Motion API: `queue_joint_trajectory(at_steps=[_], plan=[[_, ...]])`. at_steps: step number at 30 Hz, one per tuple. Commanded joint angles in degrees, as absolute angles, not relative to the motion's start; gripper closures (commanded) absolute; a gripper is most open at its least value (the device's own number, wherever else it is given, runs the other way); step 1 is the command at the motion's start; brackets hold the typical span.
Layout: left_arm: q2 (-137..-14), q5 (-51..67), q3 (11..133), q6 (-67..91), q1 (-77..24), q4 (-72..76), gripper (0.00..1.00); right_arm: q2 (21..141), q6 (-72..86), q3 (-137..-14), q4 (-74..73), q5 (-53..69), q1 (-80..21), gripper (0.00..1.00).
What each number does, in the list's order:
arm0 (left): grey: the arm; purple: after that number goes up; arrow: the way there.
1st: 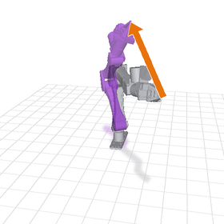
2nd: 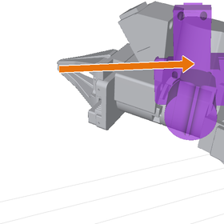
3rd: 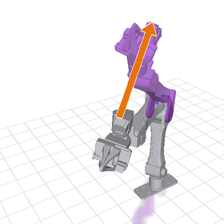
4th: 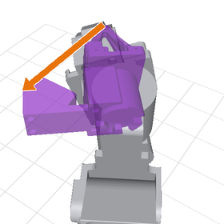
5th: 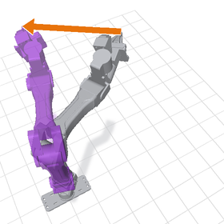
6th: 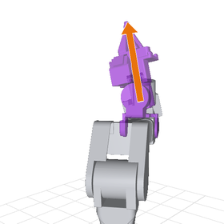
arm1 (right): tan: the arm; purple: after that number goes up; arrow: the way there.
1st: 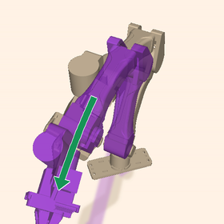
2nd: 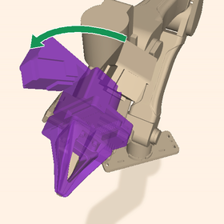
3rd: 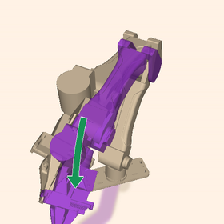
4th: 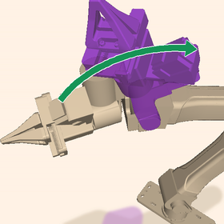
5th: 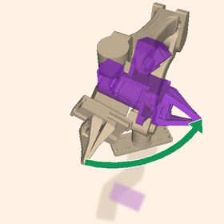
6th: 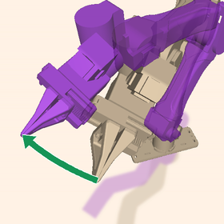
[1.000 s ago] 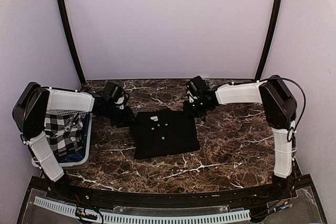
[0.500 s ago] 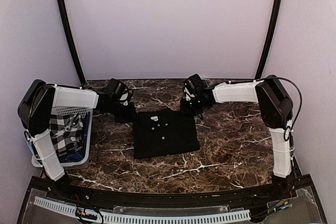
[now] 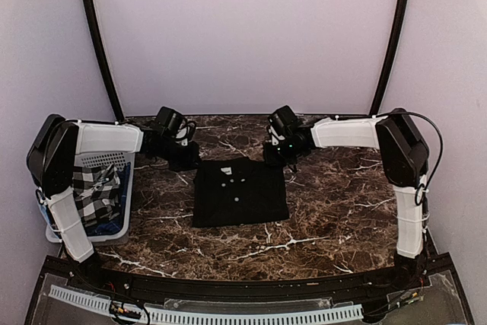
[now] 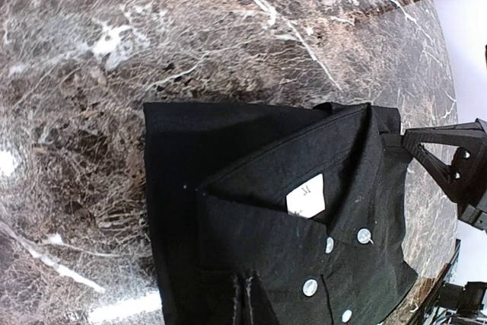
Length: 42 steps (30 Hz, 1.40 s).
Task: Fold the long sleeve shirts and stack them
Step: Adjust the square-folded shirt at the center of the board.
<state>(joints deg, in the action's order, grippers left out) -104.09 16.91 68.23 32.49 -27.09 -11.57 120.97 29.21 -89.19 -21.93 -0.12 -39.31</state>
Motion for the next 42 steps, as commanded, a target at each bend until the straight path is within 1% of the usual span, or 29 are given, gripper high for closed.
queue_joint_trajectory(at_steps=[1,10,15,16,17,20,21,22,23,25,27,29,32,36,39,42], plan=[[-103.35,18.85,70.86,29.54,-26.73,-13.35,0.99,114.11,29.9,-87.85,-22.46,-2.22,-39.37,1.0],[-105.01,22.55,74.76,26.79,-26.77,-12.62,0.99,108.68,31.24,-83.38,-24.38,-7.28,-38.9,1.0],[-109.77,21.54,78.23,27.87,-26.71,-12.09,0.98,110.39,31.54,-80.2,-21.59,-5.03,-36.49,1.0],[-110.65,21.36,78.58,28.26,-26.71,-12.11,0.96,111.81,31.4,-80.08,-20.95,-4.54,-36.0,1.0],[-112.3,20.85,79.3,29.24,-26.65,-12.28,0.92,113.13,31.24,-80.48,-20.79,-3.73,-35.46,1.0],[-114.62,18.93,80.15,30.92,-26.38,-13.23,0.84,116.43,30.6,-82.35,-21.69,-2.82,-34.82,1.0],[-114.74,18.65,80.13,31.57,-26.2,-14.14,0.78,116.87,30.49,-82.73,-22.09,-2.68,-34.77,1.0],[-114.05,17.89,79.93,31.74,-26.15,-14.54,0.74,116.9,30.36,-82.74,-22.11,-2.5,-34.8,0.97],[-113.49,17.29,79.02,31.91,-26.12,-14.57,0.66,116.63,30.27,-82.34,-21.89,-2.38,-34.79,0.94],[-110.99,15.64,76.97,32.06,-26.06,-13.88,0.59,115.94,30.3,-81.53,-21.67,-2.65,-34.8,0.88],[-108.28,13.82,74.97,32.24,-26.03,-13.63,0.54,115.14,30.32,-80.8,-21.88,-3.41,-34.75,0.83],[-105.51,11.94,72.84,32.8,-26.02,-13.64,0.51,114.21,30.58,-80.2,-22.41,-4.29,-34.84,0.77],[-102.09,9.99,68.74,34.95,-25.82,-13.62,0.5,112.29,30.9,-79.79,-23.35,-5.88,-35.25,0.72],[-100.18,13.42,62.99,40.16,-25.5,-9.97,0.54,110.42,30.67,-82.13,-25.18,-8.61,-37.08,0.65],[-101.07,17.7,60.7,41.99,-25.41,-5.69,0.56,110.94,30.44,-85.43,-26.3,-8.97,-39.14,0.64],[-102.46,19.57,60.69,43.27,-25.4,-4.66,0.6,112.84,30.49,-89.67,-26.87,-8.11,-42.05,0.62]])
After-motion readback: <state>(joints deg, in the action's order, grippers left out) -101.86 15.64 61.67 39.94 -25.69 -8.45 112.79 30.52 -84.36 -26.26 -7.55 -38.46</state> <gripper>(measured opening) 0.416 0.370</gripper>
